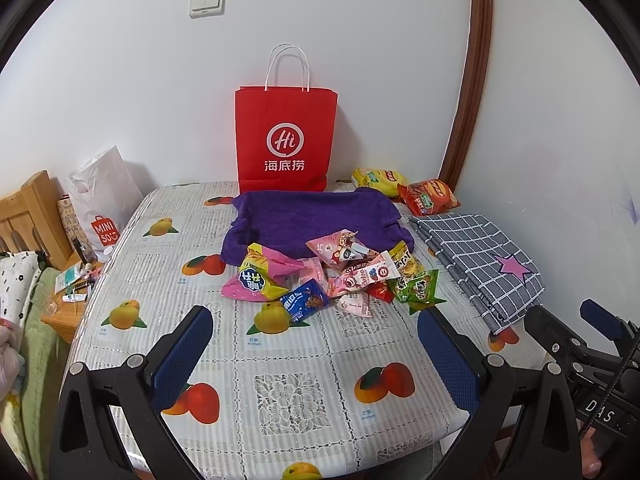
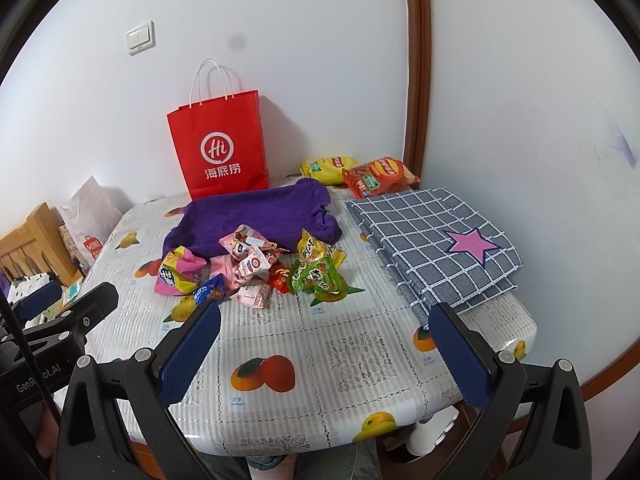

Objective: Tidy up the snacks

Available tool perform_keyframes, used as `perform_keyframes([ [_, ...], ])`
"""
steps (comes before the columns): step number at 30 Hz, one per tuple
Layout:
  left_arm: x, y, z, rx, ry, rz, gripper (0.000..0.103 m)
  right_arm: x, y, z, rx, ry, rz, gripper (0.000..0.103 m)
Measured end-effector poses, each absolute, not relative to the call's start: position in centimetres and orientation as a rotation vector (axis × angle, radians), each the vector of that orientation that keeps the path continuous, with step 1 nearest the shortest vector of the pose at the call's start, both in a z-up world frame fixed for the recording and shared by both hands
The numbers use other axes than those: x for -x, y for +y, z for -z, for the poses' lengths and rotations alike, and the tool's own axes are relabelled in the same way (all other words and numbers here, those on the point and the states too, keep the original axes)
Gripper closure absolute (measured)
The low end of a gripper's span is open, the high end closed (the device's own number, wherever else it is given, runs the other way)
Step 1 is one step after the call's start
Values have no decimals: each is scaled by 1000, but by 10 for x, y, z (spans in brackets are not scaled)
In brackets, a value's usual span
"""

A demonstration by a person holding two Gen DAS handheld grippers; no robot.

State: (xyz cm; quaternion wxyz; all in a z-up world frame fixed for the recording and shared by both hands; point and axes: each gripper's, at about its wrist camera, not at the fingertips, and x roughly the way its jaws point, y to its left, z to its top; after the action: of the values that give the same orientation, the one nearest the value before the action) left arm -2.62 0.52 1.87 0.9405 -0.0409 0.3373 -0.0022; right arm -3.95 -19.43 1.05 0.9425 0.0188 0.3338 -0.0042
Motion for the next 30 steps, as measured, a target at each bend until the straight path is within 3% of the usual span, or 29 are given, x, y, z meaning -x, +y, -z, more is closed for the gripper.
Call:
perform_keyframes([
  [30, 22, 4, -13, 82, 682, 0, 0, 38, -193, 0, -30, 668, -4, 1],
])
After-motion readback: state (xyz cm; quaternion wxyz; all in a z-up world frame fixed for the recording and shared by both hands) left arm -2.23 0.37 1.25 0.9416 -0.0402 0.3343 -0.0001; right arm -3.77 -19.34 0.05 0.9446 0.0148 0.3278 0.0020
